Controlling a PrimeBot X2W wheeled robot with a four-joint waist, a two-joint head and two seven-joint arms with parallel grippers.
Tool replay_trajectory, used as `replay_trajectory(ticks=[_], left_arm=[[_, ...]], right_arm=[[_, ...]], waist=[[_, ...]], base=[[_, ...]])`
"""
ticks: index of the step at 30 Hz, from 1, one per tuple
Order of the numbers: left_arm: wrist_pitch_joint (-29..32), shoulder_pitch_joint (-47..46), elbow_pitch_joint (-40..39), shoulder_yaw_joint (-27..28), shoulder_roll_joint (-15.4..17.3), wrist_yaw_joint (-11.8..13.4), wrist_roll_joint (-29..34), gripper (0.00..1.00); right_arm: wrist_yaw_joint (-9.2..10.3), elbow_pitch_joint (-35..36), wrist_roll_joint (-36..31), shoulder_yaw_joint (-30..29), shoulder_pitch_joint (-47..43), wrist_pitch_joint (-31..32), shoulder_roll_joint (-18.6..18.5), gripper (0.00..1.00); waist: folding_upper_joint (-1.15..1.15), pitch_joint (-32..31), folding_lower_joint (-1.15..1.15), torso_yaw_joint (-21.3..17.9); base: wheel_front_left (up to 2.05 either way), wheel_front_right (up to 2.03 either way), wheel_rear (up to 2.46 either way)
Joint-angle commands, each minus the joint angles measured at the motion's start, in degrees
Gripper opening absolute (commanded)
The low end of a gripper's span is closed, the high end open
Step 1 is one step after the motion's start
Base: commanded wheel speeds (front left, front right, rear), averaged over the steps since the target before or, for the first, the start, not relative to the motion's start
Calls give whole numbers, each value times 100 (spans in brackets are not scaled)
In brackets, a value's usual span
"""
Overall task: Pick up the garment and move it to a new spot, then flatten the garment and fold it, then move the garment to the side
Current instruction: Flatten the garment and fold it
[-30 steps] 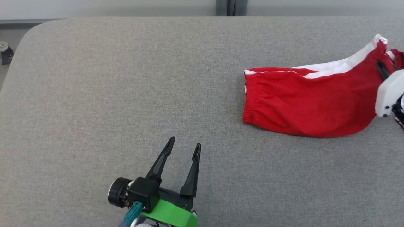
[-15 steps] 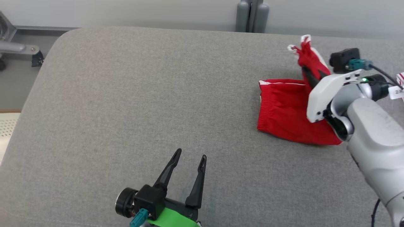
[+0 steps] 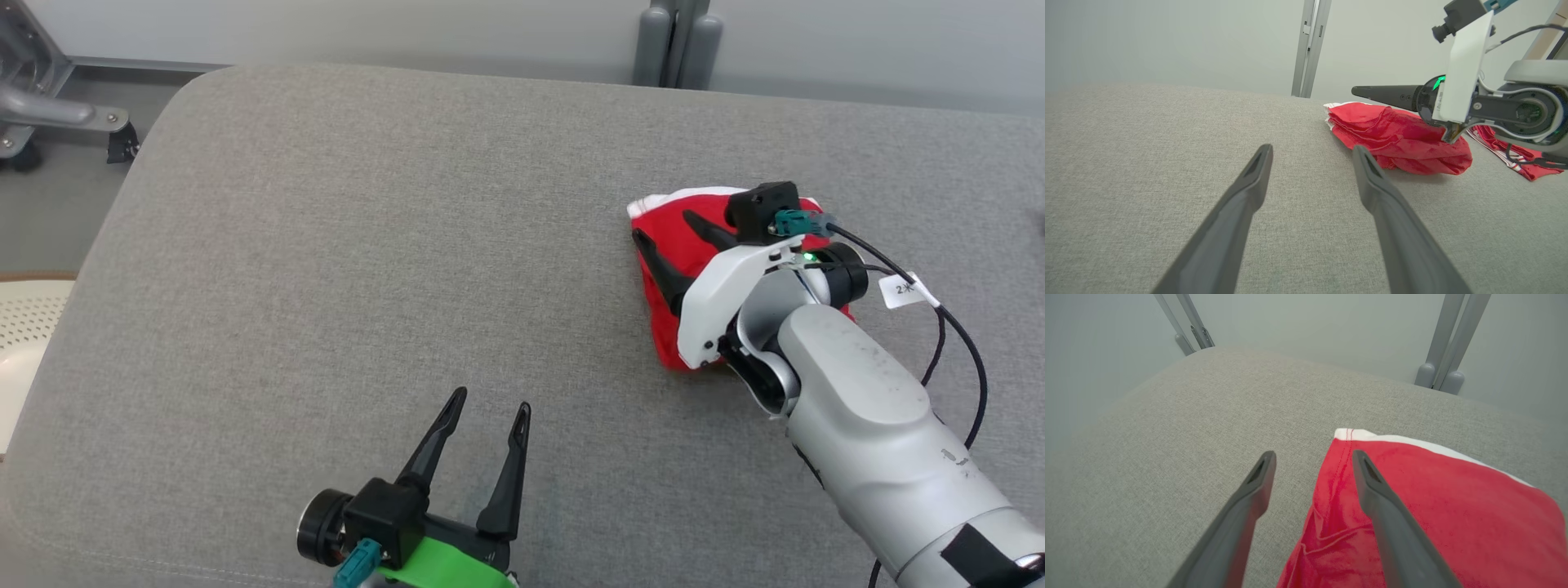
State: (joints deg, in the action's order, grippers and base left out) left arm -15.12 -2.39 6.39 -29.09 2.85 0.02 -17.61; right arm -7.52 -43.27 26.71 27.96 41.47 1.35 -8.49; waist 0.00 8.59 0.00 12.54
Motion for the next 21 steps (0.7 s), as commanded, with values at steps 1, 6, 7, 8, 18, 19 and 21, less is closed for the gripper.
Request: replay_trajectory(ticks=[1,6,7,8,18,19,21], left_arm=[[0,38,5,27,11,18,-5,100],[0,129,-29,86,11,51,25,100],[0,137,-29,98,11,50,31,100],[0,157,-27,118,12,55,45,100],[0,452,-73,465,11,111,113,100],[0,501,-97,545,11,134,129,100],[1,626,-130,695,11,187,137,100]], right_arm=[[7,118,52,-62,-67,-117,-97,100],[7,718,208,-291,-309,-403,-532,100],[7,812,251,-356,-385,-436,-646,100],[7,947,300,-409,-486,-491,-785,100],[3,1611,621,-801,-1923,-1286,-1520,100],[3,1656,643,-825,-2093,-1394,-1503,100],[3,1715,602,-859,-2392,-1530,-1468,100]], waist=[[0,-64,0,-123],[0,-192,0,-373],[0,-218,0,-415],[0,-247,0,-464],[0,-645,0,-931],[0,-698,0,-993],[0,-797,0,-1109]], base=[[0,0,0],[0,0,0],[0,0,0],[0,0,0],[0,0,0],[0,0,0],[0,0,0]])
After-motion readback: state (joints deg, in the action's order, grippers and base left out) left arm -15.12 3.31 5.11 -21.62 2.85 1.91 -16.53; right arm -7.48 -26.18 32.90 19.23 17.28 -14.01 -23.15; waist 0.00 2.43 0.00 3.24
